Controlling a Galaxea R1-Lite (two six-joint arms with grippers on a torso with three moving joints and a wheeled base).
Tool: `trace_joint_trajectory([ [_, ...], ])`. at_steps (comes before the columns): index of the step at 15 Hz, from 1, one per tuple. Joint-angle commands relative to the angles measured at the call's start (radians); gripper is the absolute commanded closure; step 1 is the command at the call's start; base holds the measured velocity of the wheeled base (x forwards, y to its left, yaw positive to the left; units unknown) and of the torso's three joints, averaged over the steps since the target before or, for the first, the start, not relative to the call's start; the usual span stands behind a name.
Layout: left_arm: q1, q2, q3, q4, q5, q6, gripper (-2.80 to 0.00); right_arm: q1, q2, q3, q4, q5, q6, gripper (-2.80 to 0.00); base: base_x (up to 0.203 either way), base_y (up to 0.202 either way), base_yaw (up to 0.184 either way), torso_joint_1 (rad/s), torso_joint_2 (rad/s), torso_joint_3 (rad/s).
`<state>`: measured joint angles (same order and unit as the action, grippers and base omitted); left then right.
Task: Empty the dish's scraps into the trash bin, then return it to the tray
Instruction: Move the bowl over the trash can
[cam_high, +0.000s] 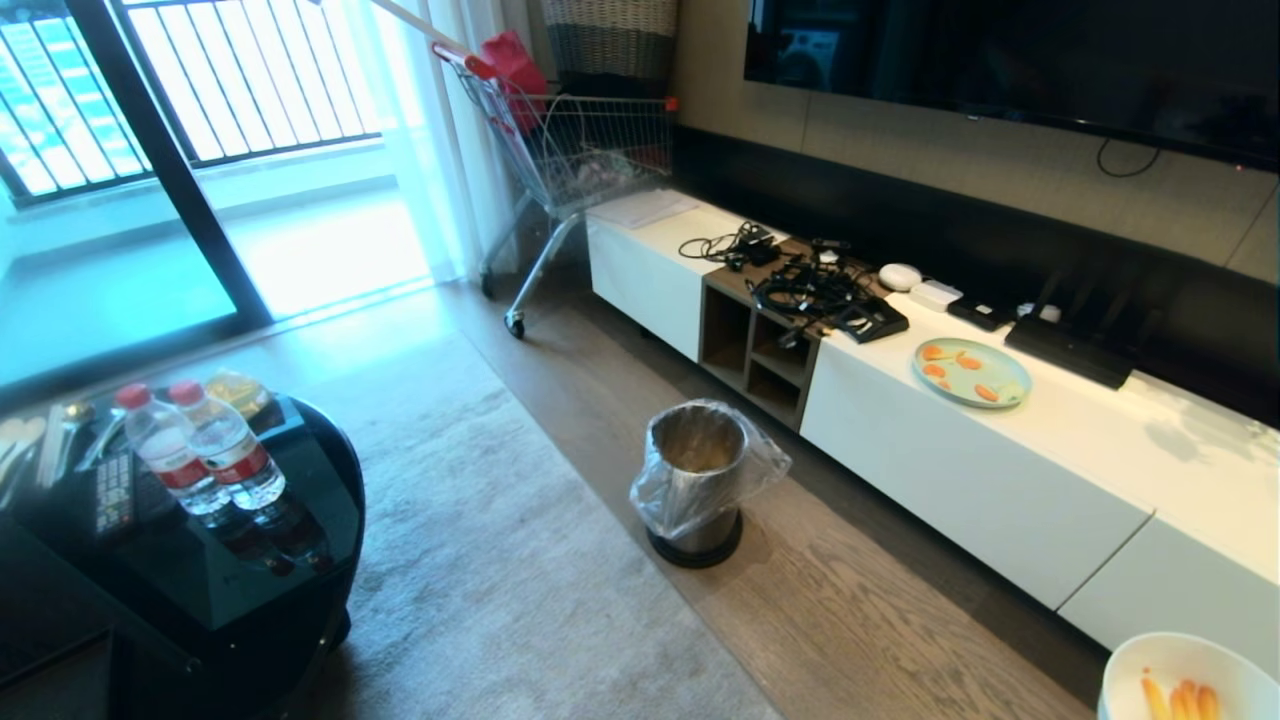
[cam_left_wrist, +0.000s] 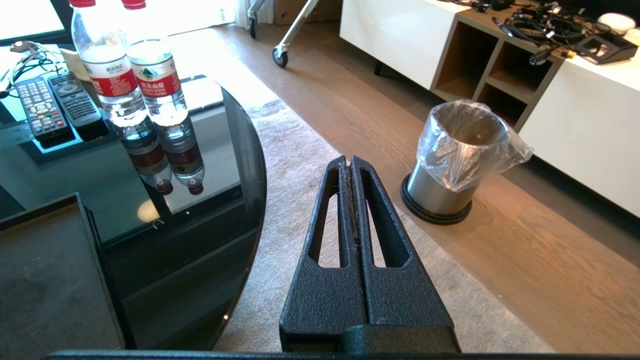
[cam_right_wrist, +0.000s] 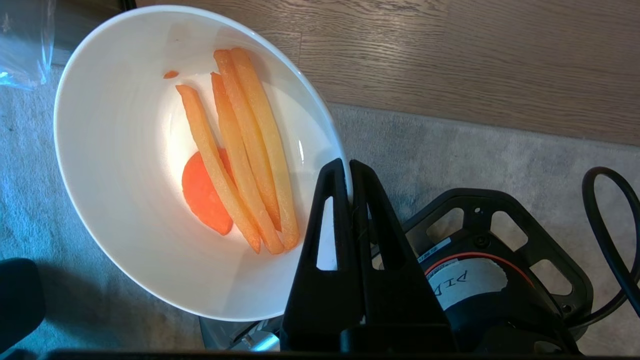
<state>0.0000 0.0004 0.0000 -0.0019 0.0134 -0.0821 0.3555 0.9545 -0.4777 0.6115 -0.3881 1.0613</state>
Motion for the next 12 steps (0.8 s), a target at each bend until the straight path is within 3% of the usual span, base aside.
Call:
trace_joint_trajectory([
  [1,0.000,0.000,0.000,0.000,0.000,-0.001,0.00,0.000,-0.008,0.008,0.009,-0.002,0.008,0.00,0.000,0.000,0.000,0.000,0.00,0.000],
  [12,0.000,0.000,0.000,0.000,0.000,-0.001,0.00,0.000,-0.011,0.019,0.002,-0.002,0.014,0.00,0.013,0.000,0.000,0.000,0.00,0.000],
])
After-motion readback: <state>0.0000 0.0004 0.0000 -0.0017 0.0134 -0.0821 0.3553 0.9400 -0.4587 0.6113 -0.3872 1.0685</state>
